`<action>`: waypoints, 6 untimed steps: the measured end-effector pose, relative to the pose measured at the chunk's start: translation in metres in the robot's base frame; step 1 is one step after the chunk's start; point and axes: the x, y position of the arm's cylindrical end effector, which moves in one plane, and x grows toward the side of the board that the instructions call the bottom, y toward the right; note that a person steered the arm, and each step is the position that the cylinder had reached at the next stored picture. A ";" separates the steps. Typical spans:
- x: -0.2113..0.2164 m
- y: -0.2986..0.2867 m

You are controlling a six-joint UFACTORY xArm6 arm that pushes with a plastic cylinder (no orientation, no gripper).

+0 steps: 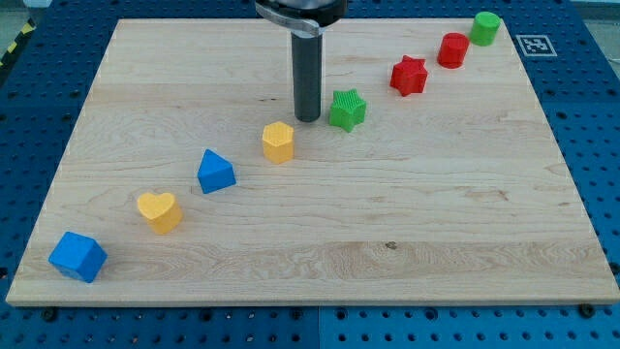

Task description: Point your arm at the yellow hexagon

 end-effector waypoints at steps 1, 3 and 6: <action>0.005 0.007; 0.045 0.053; 0.070 0.040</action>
